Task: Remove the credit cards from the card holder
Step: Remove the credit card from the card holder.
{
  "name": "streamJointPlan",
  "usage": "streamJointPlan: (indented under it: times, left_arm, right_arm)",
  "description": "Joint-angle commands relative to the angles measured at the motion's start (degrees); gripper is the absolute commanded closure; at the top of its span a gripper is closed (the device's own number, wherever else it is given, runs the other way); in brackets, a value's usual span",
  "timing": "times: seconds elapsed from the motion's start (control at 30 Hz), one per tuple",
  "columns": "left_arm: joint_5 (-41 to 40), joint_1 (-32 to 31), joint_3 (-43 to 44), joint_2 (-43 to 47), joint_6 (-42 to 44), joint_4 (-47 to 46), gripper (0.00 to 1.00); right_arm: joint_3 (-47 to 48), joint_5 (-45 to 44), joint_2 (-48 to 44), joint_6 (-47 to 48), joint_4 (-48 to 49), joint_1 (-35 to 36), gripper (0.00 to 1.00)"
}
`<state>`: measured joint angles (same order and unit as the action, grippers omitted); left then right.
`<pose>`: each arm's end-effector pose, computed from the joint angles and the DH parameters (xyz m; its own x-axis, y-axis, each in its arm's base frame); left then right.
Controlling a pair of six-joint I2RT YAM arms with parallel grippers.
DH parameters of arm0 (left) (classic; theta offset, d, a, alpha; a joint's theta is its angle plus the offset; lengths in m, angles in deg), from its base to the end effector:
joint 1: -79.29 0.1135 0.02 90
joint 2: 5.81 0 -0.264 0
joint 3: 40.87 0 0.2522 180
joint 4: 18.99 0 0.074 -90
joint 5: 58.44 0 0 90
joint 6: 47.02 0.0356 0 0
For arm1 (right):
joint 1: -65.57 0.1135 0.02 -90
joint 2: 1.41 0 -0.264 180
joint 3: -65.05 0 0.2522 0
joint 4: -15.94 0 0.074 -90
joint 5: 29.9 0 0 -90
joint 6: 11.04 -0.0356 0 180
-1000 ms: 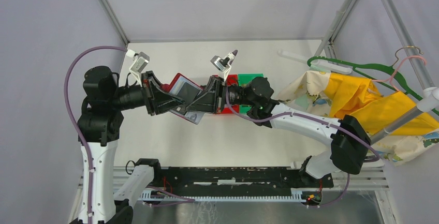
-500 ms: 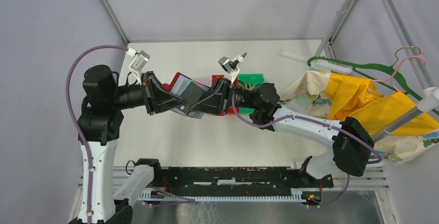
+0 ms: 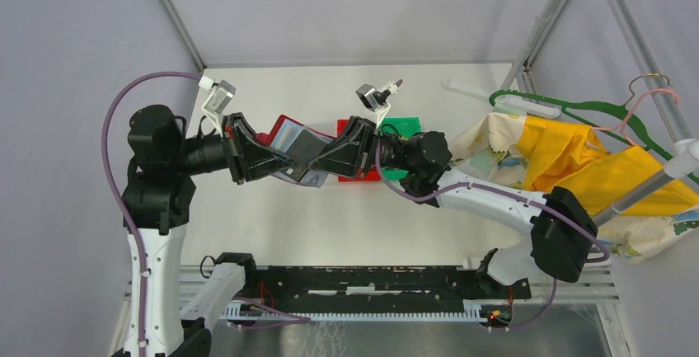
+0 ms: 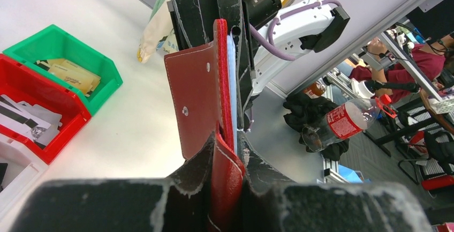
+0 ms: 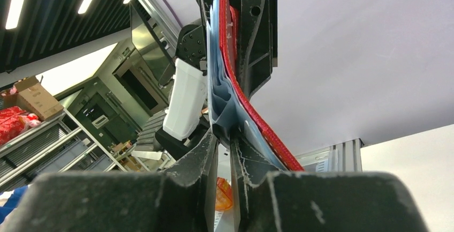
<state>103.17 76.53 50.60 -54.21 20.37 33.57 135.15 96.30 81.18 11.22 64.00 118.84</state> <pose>0.1113 -0.0392 0.4691 -0.5173 -0.0965 -0.8504 0.8137 0.2523 -0.5236 0.1720 0.2656 0.3805 -0.7327 0.2669 -0.6261 -0.6758 -0.3945 0.6226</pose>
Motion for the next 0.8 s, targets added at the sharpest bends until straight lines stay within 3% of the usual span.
streamJointPlan:
  times: [0.0,0.2,0.3,0.47,0.77]
  left_arm:
    - [3.4,-0.4,1.9,0.9,-2.5,-1.5,0.92]
    - [3.6,-0.4,2.2,0.6,-2.3,-1.3,0.92]
    - [3.4,-0.5,2.5,0.4,-2.2,-1.2,0.88]
    - [3.0,-0.4,2.5,-0.2,-2.4,-1.2,0.72]
    - [2.7,-0.4,1.9,-0.6,-3.5,-1.2,0.63]
  right_arm:
    - [-0.1,-1.5,-2.8,-2.3,8.2,-1.2,0.83]
    - [-0.6,-1.0,-3.0,-2.7,9.5,-1.3,0.99]
    - [-1.4,-0.2,-3.2,-2.7,9.6,-1.2,1.00]
    - [-2.0,0.8,-3.6,-2.4,9.4,-0.9,1.00]
    - [0.1,0.9,-2.7,-0.5,6.8,0.7,1.00]
